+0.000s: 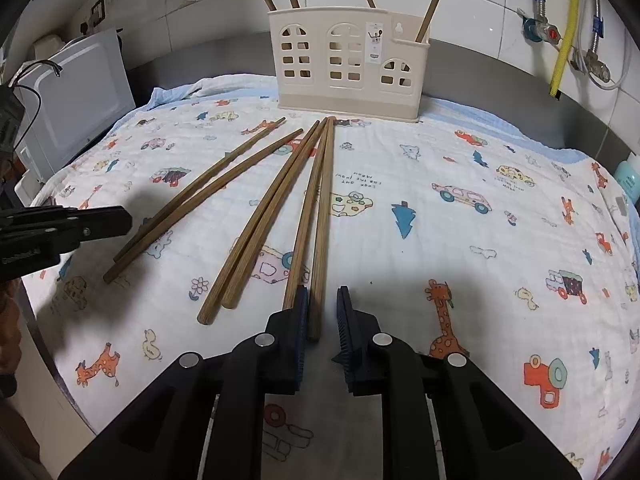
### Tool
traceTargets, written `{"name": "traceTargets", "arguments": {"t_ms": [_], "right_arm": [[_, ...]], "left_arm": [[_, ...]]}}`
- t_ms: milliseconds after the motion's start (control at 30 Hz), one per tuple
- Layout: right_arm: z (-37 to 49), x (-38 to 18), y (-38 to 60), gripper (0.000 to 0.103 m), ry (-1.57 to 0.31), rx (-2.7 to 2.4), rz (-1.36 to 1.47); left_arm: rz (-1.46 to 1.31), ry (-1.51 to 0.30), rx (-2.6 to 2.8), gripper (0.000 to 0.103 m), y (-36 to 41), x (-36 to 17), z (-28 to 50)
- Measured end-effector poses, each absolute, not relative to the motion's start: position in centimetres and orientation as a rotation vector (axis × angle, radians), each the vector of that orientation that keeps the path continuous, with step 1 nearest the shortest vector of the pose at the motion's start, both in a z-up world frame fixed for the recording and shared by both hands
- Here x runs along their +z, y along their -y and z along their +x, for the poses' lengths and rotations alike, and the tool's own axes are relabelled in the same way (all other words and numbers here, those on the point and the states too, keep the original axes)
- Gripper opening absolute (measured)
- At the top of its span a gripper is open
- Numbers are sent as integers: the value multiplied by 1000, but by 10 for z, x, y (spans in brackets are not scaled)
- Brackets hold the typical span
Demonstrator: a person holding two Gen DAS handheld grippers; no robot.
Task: Organize utensils
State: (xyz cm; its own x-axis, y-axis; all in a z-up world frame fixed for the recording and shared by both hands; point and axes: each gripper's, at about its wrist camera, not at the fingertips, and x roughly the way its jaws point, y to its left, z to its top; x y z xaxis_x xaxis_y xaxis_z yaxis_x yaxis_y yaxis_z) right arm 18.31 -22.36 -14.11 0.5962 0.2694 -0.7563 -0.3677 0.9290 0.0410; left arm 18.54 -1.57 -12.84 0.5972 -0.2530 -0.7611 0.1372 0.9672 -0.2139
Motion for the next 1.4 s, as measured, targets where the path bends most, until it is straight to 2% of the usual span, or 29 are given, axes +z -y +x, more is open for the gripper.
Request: {"name": "traceTargets", "arguments": {"t_ms": [300, 433, 800, 1400], "right_arm": [[182, -141, 223, 15, -852, 373, -122], [182, -141, 224, 15, -851, 371, -120], [181, -142, 225, 15, -847, 370, -105], [181, -141, 224, 15, -843, 368, -109]], "left_arm": [[-134, -932, -199, 12, 17, -140, 194], [-52, -904, -133, 12, 20, -135, 192], [-174, -890, -159, 10, -1, -128, 191], [-104, -923, -180, 10, 20, -142, 196]]}}
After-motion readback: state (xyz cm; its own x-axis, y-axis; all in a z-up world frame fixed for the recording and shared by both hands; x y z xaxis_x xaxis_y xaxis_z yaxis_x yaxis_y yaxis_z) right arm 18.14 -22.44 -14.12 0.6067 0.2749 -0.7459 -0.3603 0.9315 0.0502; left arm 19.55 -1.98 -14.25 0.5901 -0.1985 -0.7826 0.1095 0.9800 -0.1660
